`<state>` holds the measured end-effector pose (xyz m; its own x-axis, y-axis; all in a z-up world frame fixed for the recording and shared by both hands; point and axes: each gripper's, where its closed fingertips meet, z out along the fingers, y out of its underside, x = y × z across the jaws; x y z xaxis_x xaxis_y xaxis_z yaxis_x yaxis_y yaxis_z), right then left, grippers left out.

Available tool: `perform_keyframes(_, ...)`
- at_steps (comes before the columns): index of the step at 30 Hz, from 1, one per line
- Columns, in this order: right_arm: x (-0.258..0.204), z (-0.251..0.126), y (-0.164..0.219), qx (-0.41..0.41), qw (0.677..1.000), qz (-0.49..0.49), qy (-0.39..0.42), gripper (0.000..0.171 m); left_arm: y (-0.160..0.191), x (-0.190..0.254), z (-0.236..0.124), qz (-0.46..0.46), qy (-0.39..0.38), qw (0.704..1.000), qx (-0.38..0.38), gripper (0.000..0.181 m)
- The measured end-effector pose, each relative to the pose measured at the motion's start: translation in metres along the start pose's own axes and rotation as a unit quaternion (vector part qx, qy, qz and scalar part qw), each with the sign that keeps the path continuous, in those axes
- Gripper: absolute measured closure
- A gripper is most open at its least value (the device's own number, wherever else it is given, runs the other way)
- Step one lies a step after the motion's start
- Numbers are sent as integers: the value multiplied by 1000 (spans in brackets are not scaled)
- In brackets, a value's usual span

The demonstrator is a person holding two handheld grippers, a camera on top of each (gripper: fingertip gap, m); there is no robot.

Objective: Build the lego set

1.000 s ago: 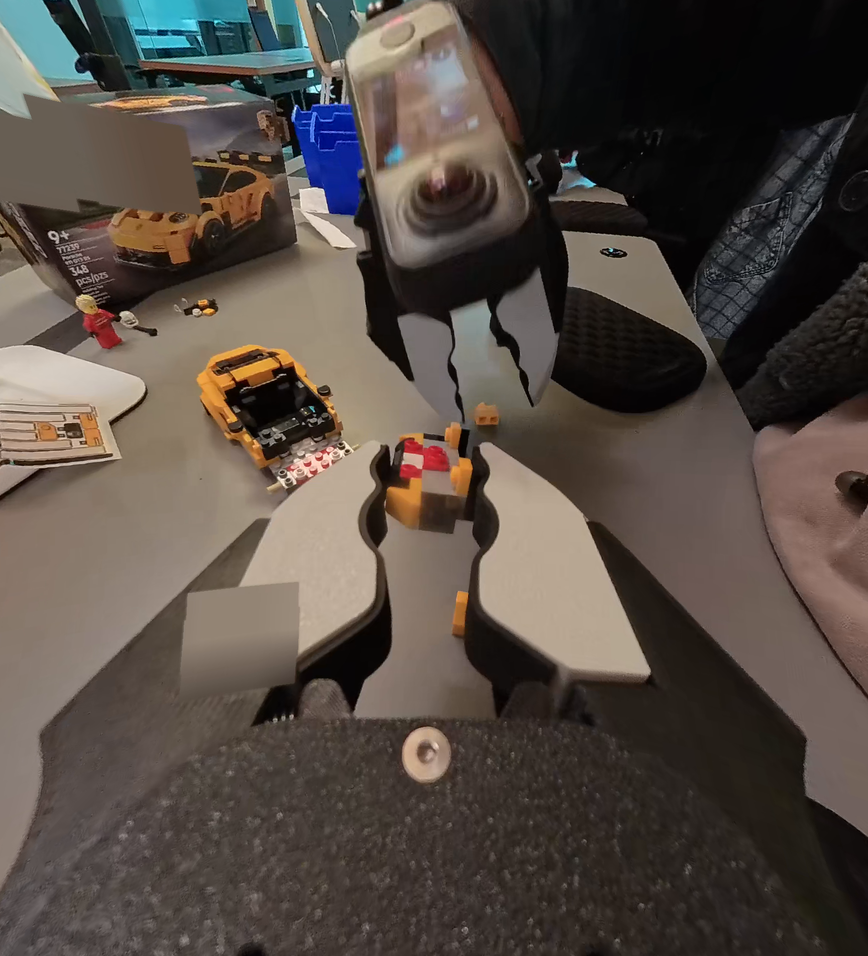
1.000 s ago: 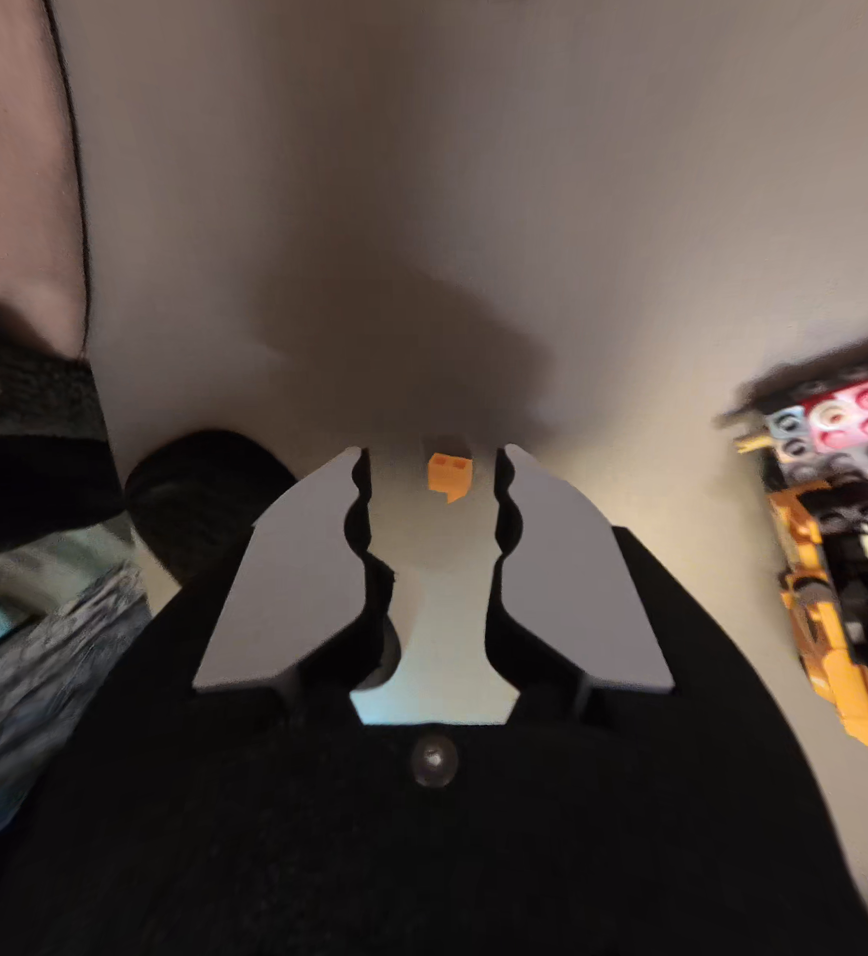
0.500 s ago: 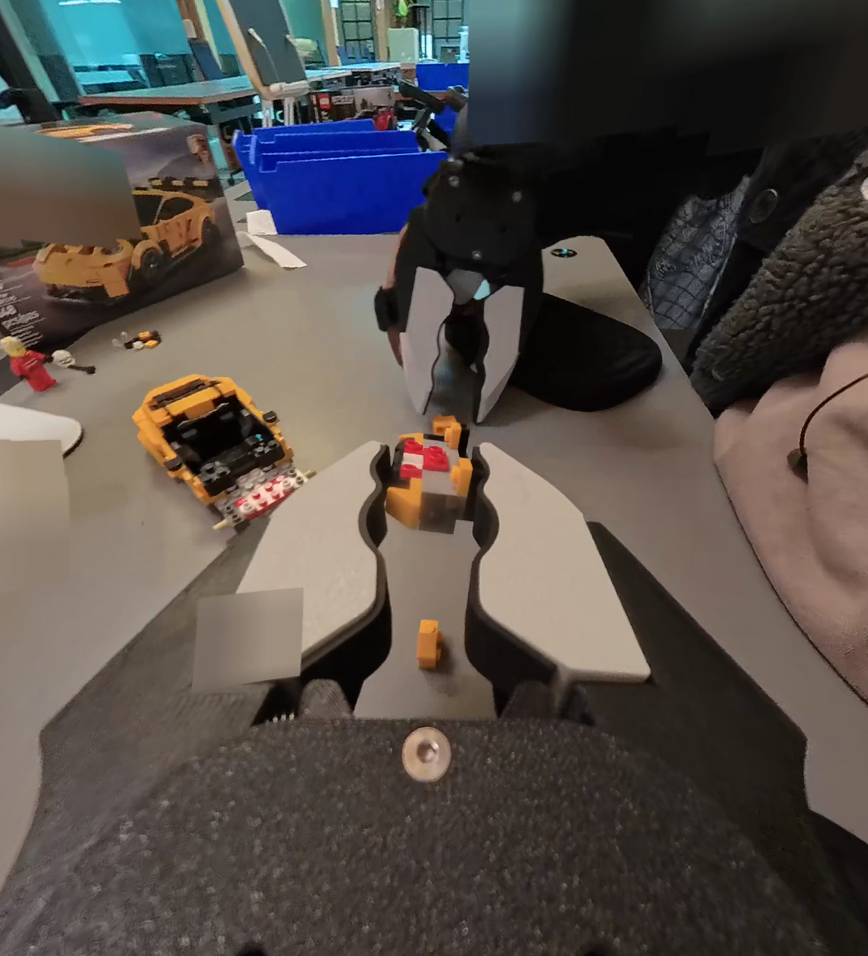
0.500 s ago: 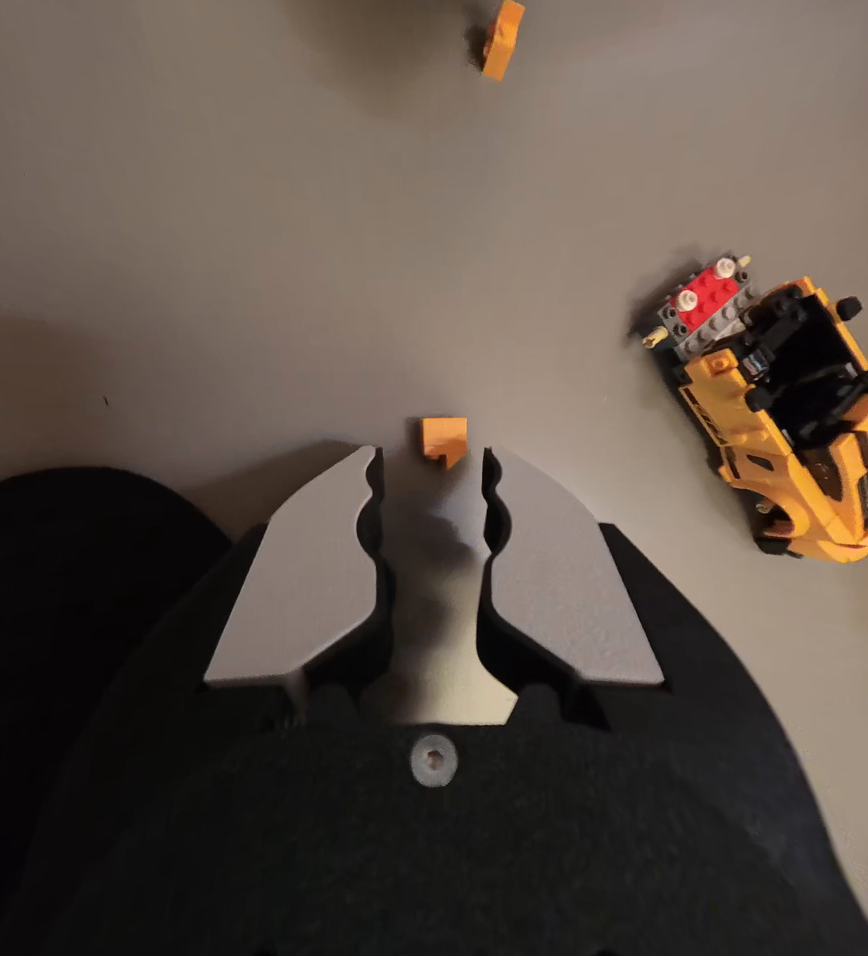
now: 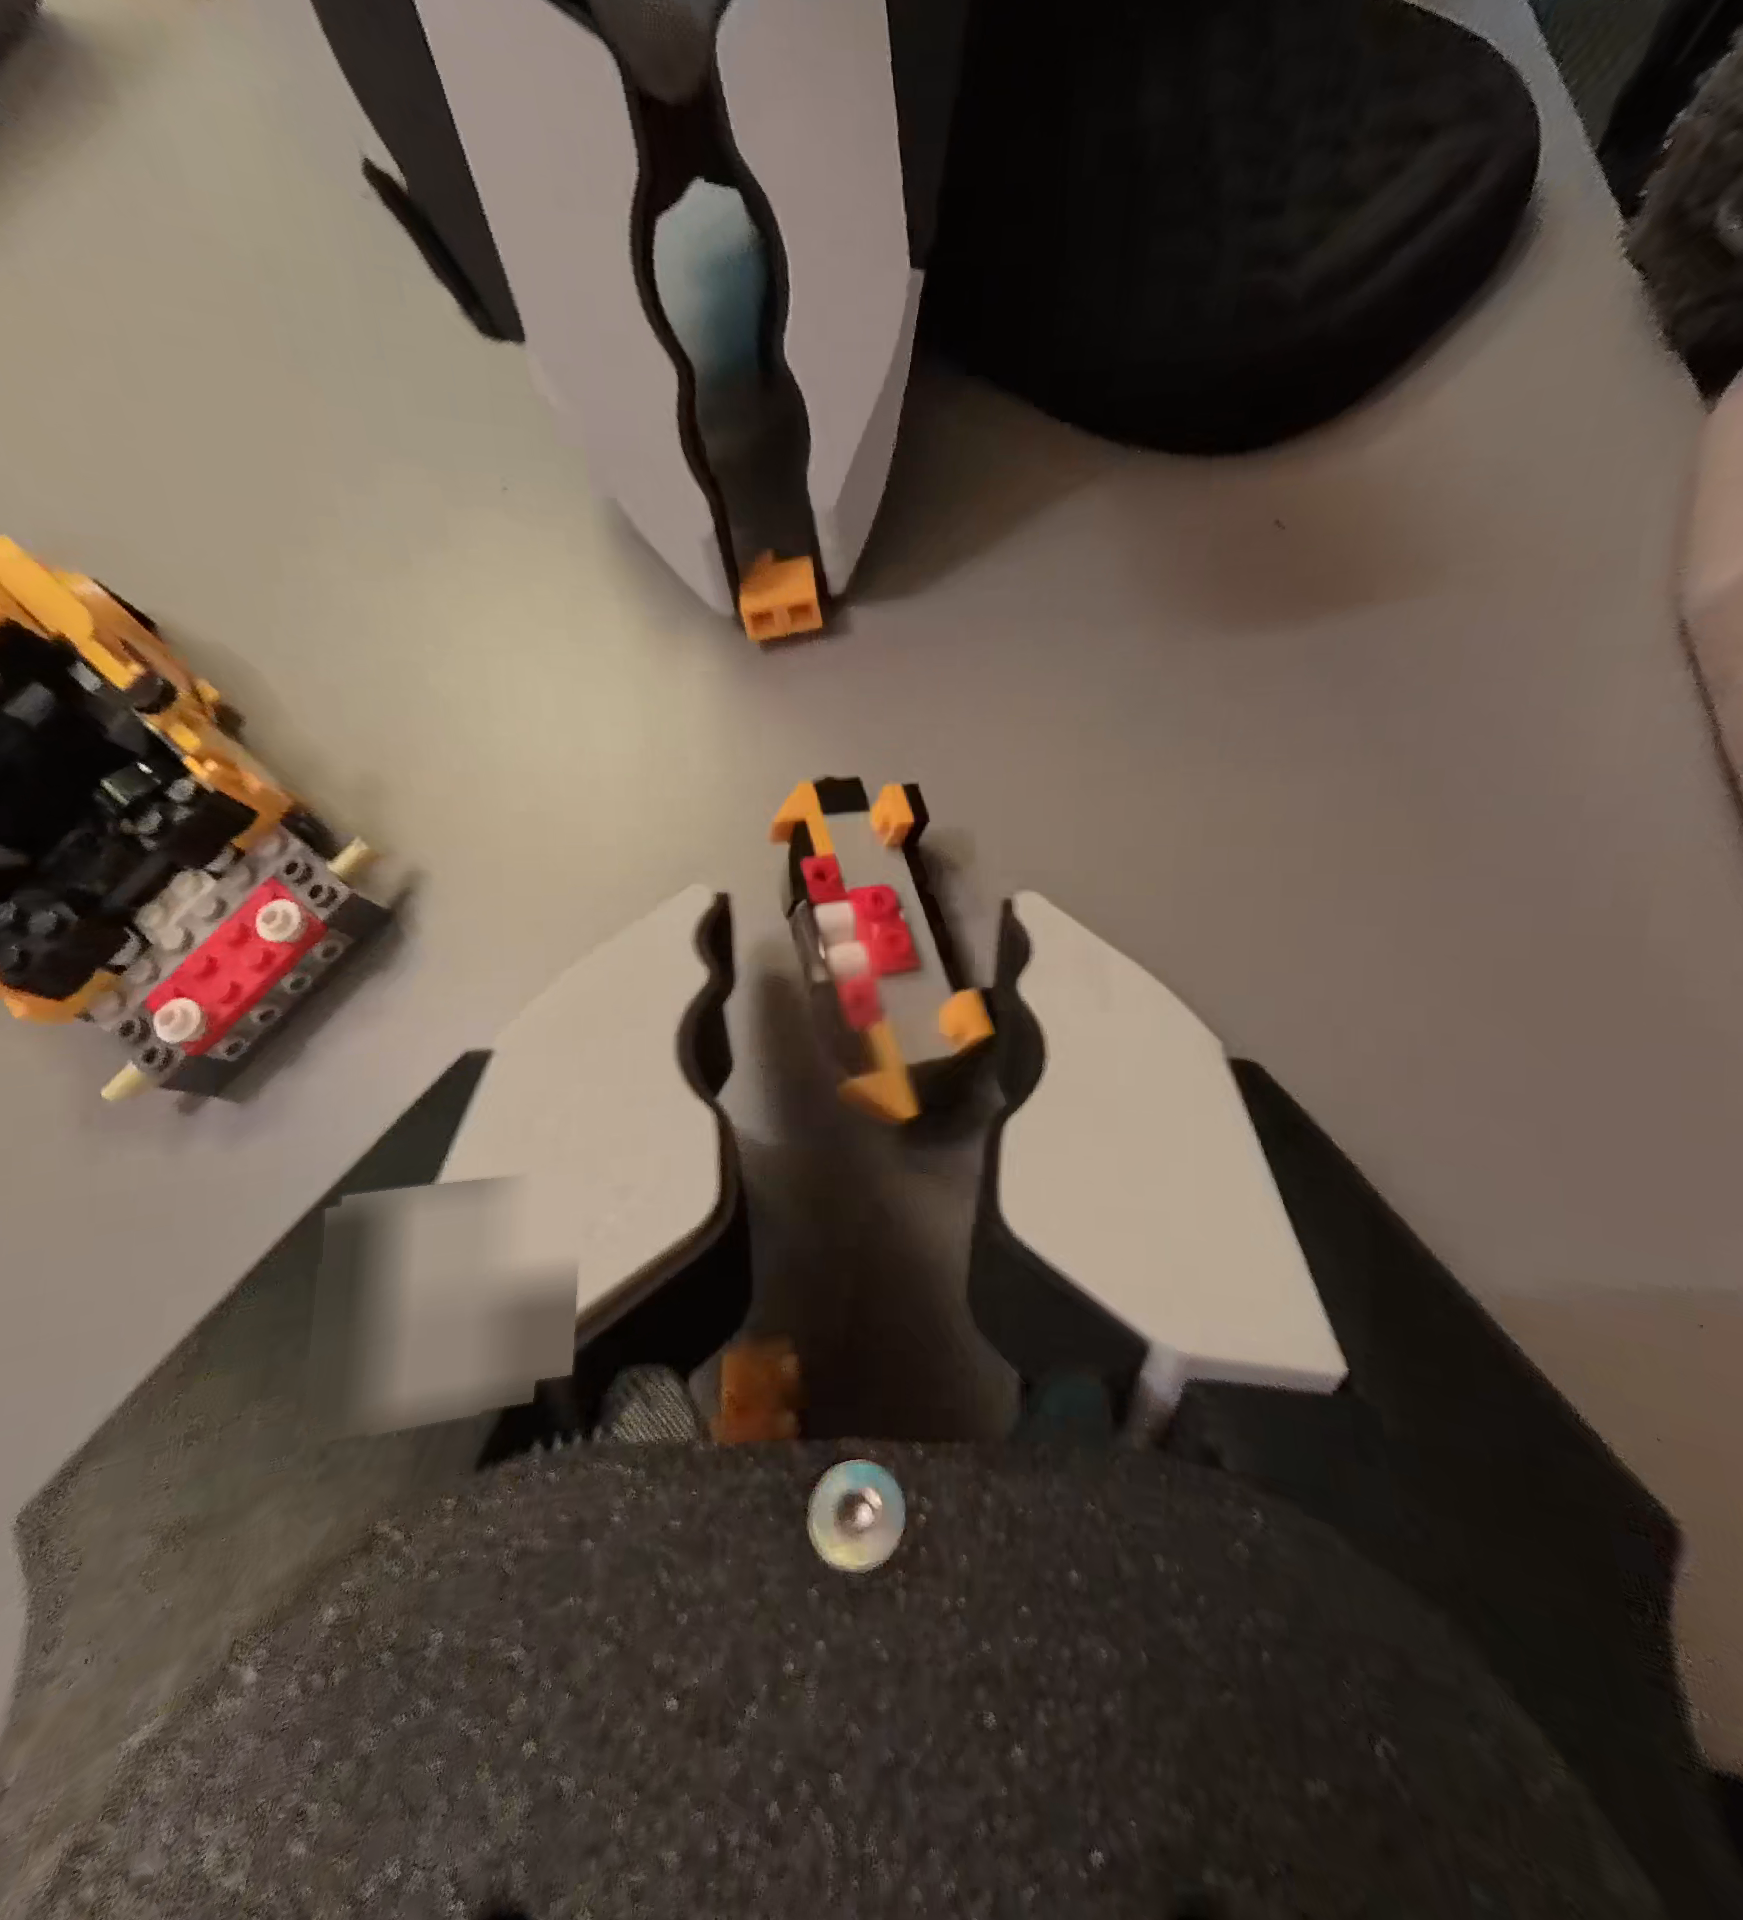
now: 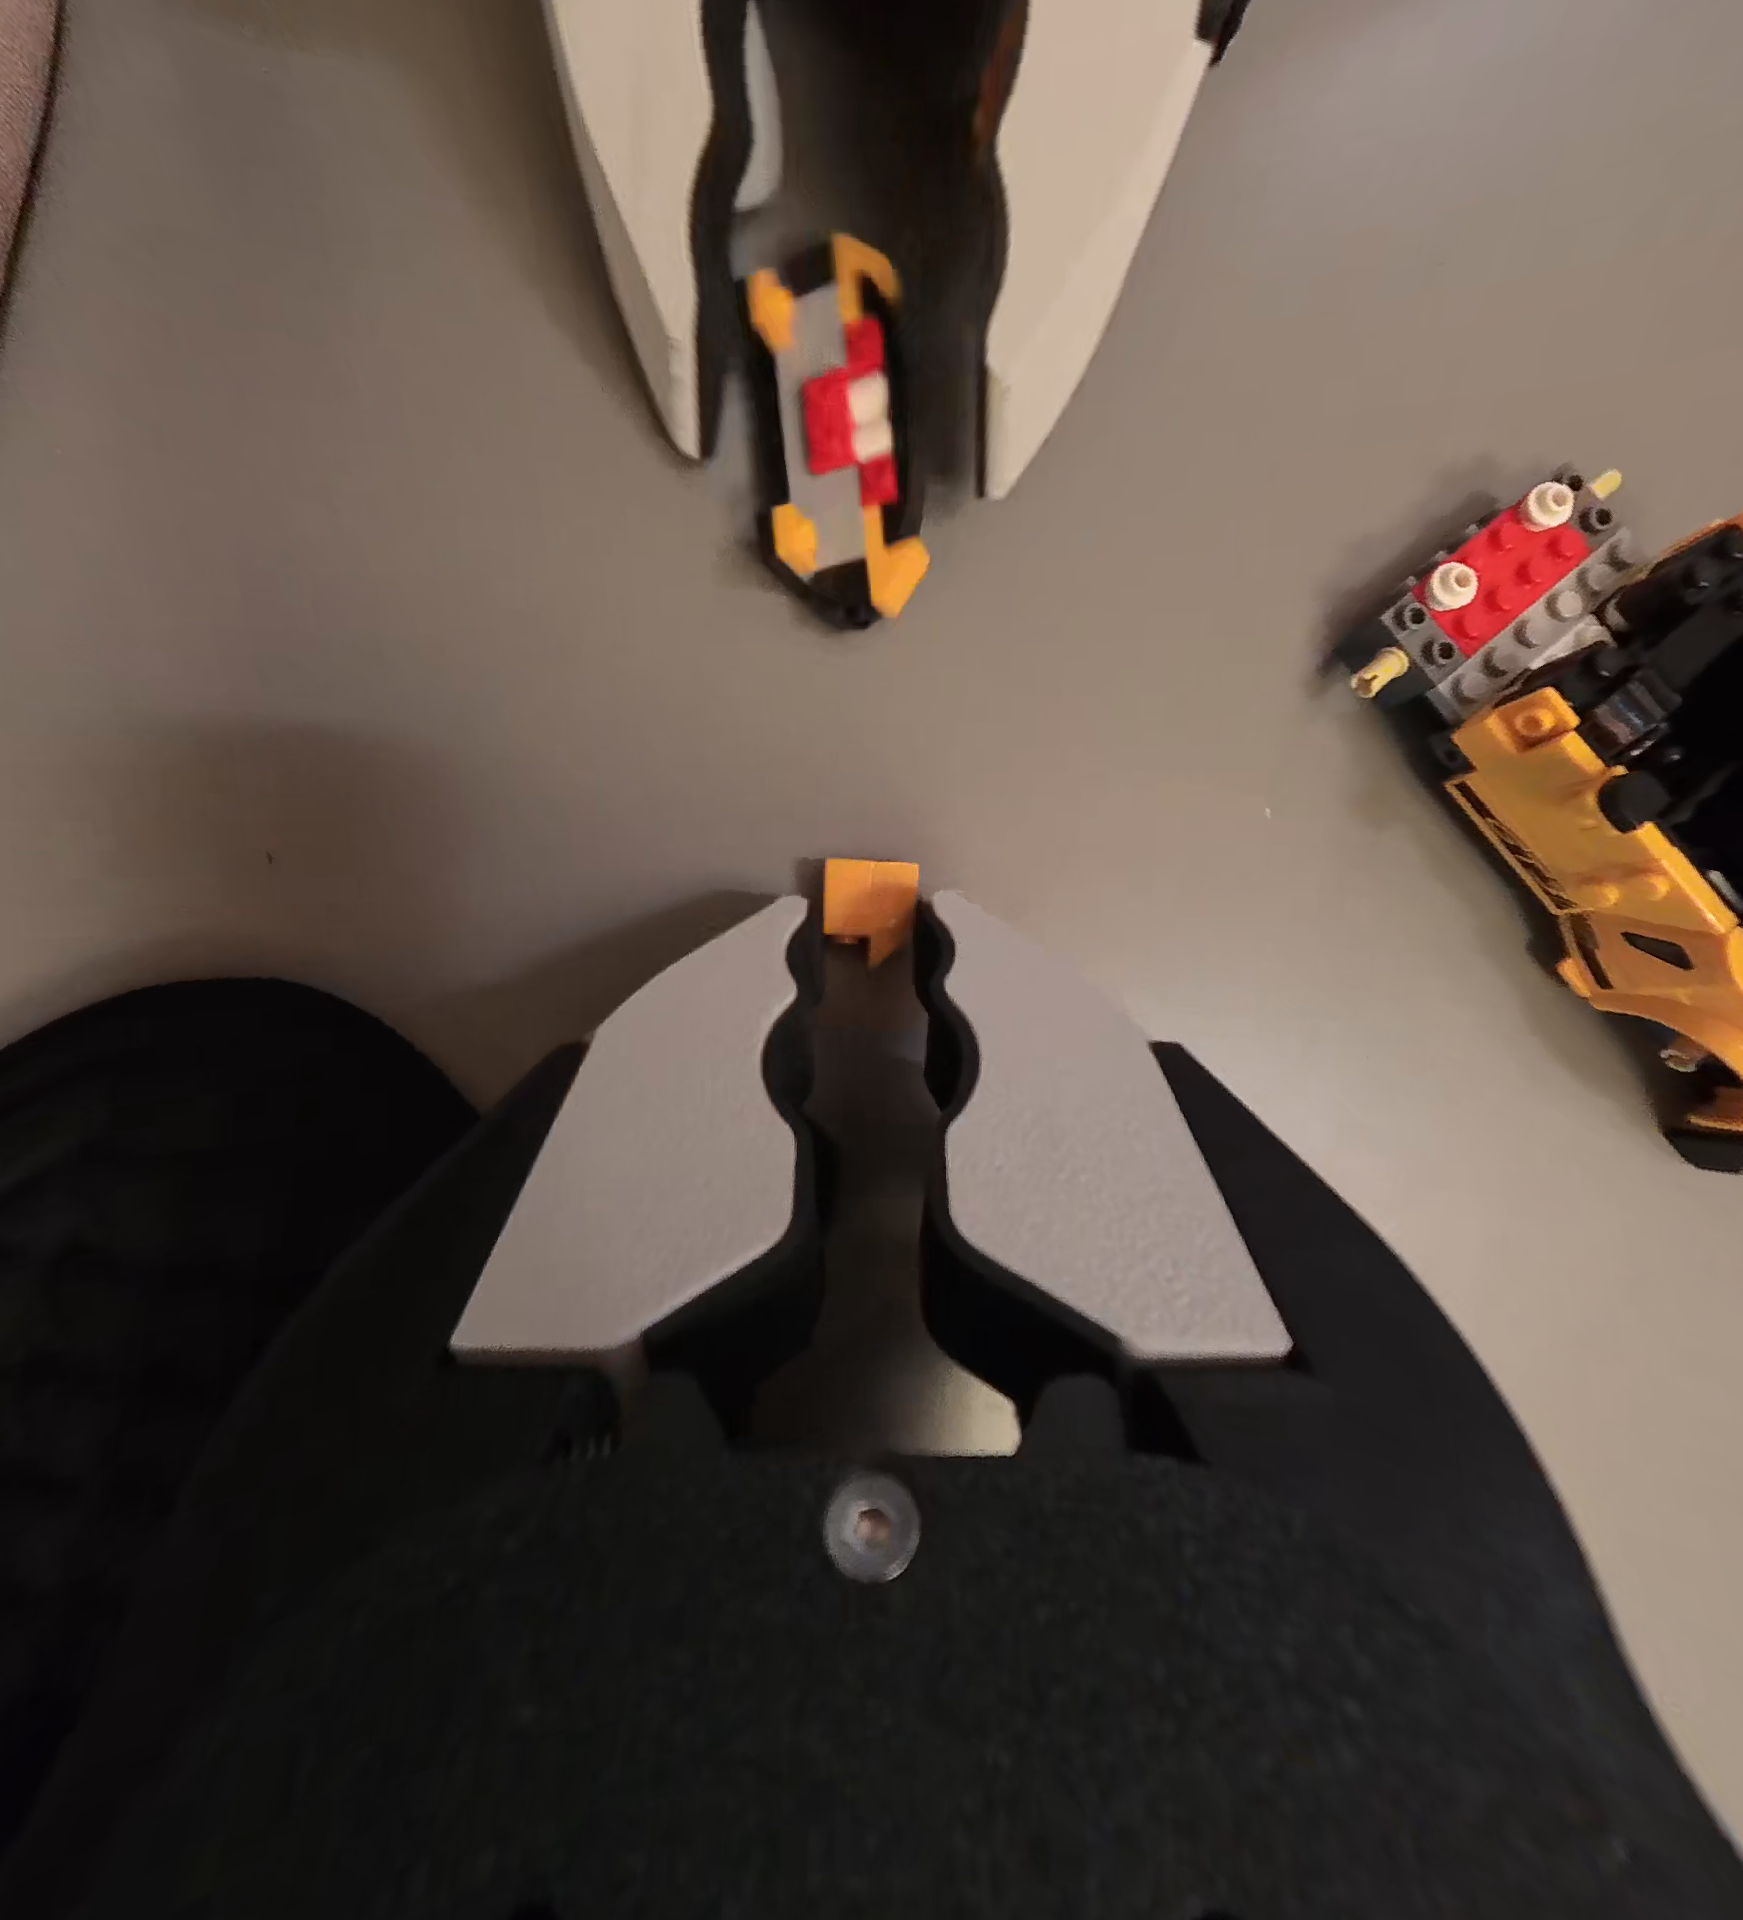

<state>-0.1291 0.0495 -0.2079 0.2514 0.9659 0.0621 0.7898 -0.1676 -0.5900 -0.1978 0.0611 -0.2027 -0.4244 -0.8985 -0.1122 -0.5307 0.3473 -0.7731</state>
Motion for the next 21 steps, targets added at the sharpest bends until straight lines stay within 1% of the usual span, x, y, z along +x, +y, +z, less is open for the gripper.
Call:
perform_keyframes(1,1,0,0,-2,1000,5,0,155,1,0,-2,-11,6,1000,0,126)
perform_keyframes(2,1,0,0,-7,1000,14,0,155,-1,-3,-5,-19,2,1000,5,122)
perform_keyframes(3,2,-1,0,-12,1000,27,0,155,-6,-7,-10,-17,-9,1000,18,124)
perform_keyframes(4,1,-3,-3,-10,999,47,-8,155,-13,-11,-16,-7,-25,999,34,129)
perform_keyframes(6,-6,-8,-15,1,993,104,-48,155,-34,-10,-22,40,-51,996,67,144)
perform_keyframes(7,-11,-10,-23,11,988,132,-73,154,-42,-9,-21,68,-64,993,75,148)
perform_keyframes(9,-20,-16,-41,30,976,177,-123,155,-53,-2,-15,116,-75,988,75,150)
perform_keyframes(12,-31,-24,-59,36,957,224,-182,155,-66,11,-11,191,-83,974,93,153)
perform_keyframes(15,-40,-32,-74,52,942,243,-227,155,-69,15,-11,248,-113,958,85,161)
perform_keyframes(17,-42,-34,-78,55,941,240,-233,155,-75,18,-14,274,-133,948,93,170)
perform_keyframes(19,-43,-36,-80,63,938,244,-237,155,-76,19,-16,273,-138,947,94,171)
perform_keyframes(21,-39,-40,-86,95,938,243,-230,154,-79,17,-20,246,-140,952,113,172)
